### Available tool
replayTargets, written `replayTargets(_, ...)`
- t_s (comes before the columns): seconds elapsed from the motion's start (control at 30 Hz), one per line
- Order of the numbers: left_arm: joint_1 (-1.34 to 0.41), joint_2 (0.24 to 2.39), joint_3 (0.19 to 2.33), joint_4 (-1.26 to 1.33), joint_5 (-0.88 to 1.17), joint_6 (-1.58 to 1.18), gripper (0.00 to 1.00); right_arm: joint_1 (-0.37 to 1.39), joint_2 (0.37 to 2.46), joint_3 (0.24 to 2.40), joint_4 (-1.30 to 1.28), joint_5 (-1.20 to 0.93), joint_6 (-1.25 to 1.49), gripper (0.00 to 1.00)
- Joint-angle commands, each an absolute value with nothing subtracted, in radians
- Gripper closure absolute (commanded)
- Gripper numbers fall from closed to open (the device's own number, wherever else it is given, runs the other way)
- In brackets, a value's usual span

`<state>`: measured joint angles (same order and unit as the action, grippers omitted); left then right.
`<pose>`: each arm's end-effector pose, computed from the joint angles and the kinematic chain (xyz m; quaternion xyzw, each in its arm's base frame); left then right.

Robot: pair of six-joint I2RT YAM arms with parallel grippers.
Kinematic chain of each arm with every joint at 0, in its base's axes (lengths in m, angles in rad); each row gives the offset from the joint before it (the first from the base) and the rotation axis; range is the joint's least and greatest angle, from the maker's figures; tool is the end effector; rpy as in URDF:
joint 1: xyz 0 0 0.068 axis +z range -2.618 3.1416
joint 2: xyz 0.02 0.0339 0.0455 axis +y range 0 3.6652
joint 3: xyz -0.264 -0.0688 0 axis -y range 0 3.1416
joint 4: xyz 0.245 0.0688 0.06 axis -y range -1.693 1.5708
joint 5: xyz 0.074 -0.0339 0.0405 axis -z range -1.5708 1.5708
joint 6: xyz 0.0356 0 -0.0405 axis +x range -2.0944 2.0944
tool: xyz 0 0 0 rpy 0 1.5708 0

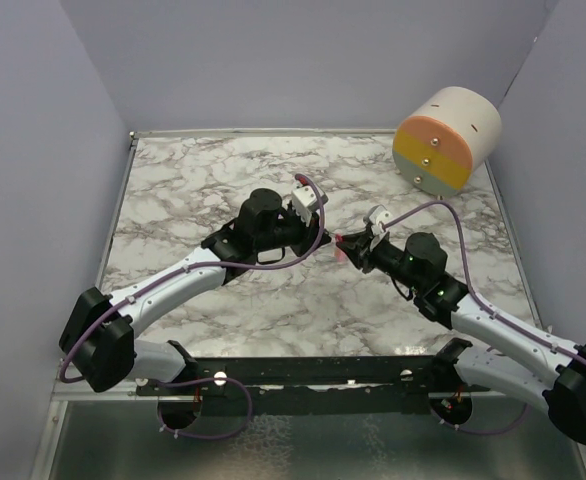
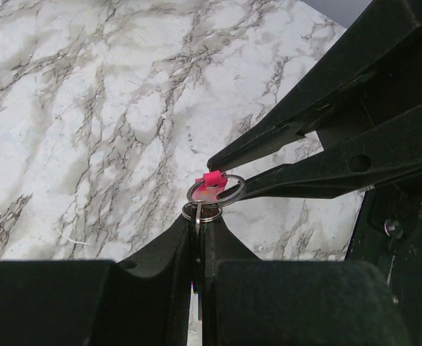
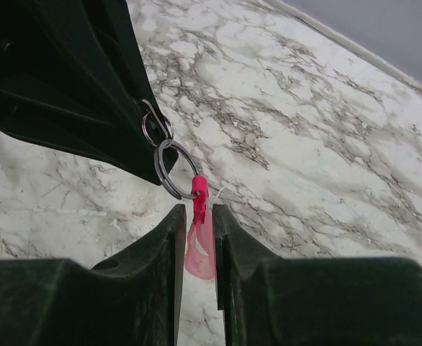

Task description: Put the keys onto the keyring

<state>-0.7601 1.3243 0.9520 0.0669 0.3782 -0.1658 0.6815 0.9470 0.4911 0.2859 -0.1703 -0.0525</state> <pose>0.2140 -0.2216 0.3041 0.3382 0.7248 -0.3950 0.4519 0.1668 0.1431 0.2553 -0.3245 0.6914 0.2605 0.5906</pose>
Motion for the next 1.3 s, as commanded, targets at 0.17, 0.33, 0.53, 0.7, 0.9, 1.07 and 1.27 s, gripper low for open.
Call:
replayTargets(0.17, -0.755, 1.323, 0.985, 0.036, 0.377, -0.17, 1.0, 0.686, 0.914, 0.529, 0.257, -0.194, -0.066, 0.74)
replayTargets(0.33, -0.755, 1.337, 1.001, 0.012, 0.389, -0.166, 1.0, 0.686, 0.909, 0.535, 0.256, -0.249, -0.087, 0.73)
replayTargets(0.53, -0.755, 1.355, 1.02, -0.01, 0.393, -0.16, 1.0, 0.686, 0.922, 0.546, 0.258, -0.32, -0.101, 0.73)
replayTargets(0.7, -0.755, 1.365, 1.03, -0.017, 0.402, -0.158, 1.0, 0.685, 0.939, 0.559, 0.255, -0.327, -0.105, 0.73)
replayTargets(0.9, -0.755, 1.374, 1.027, -0.022, 0.419, -0.153, 1.0, 0.685, 0.944, 0.563, 0.262, -0.316, -0.108, 0.73)
replayTargets(1.07, -0.755, 1.375, 1.017, -0.016, 0.431, -0.156, 1.0, 0.686, 0.961, 0.566, 0.273, -0.31, -0.11, 0.72)
replayTargets(1.27, -0.755, 1.375, 1.007, -0.009, 0.44, -0.16, 1.0, 0.685, 0.978, 0.574, 0.292, -0.302, -0.105, 0.73)
